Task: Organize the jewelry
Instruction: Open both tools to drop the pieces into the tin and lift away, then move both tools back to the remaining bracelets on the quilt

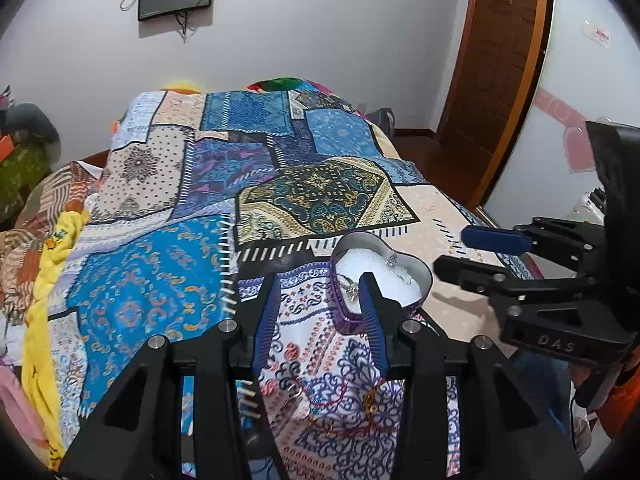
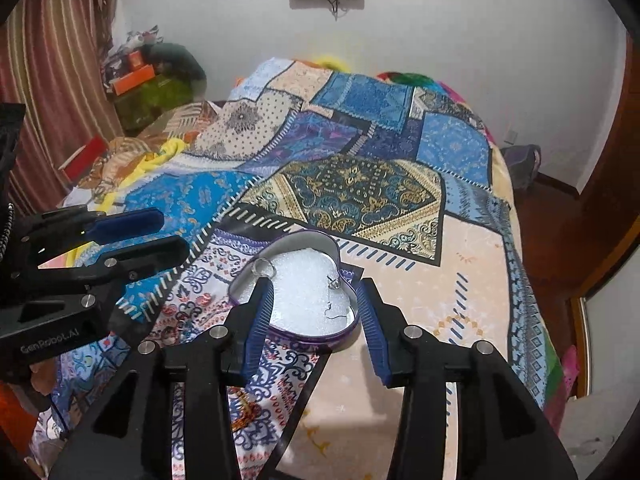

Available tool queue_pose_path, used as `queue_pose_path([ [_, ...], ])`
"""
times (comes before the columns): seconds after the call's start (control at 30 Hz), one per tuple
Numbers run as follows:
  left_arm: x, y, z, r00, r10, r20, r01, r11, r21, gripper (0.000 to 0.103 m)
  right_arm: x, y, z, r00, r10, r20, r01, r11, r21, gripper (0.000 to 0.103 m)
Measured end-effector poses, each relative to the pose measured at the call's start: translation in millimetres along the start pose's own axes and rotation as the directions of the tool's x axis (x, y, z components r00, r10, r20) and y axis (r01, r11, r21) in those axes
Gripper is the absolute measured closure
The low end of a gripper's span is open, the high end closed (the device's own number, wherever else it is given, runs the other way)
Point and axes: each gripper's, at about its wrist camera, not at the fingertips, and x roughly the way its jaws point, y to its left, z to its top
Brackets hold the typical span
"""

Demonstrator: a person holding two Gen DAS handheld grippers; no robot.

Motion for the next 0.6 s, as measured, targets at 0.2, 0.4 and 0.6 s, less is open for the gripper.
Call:
queue_pose_path([
  [0.2,-21,5,-8,0.999,0.037,0.012,-0.037,0.999,-0.003,0.056,-19,7,-4,1.0,-0.019,0.025,0.019,1.0,-0.006,0.063],
  [0.4,-37,14,-20,0.998,0.066,0.007,-0.066,0.998,-0.014,0.055,-33,11,-9,0.999,-0.033,0.041,0.033,0.999,0.002,0.063],
  [0.6,-40,18,-36,0.997,0.078,-0.03,-0.078,0.997,-0.014,0.055,-36,17,-21,0.999,-0.037,0.03,0.037,0.999,0.003,0.063],
])
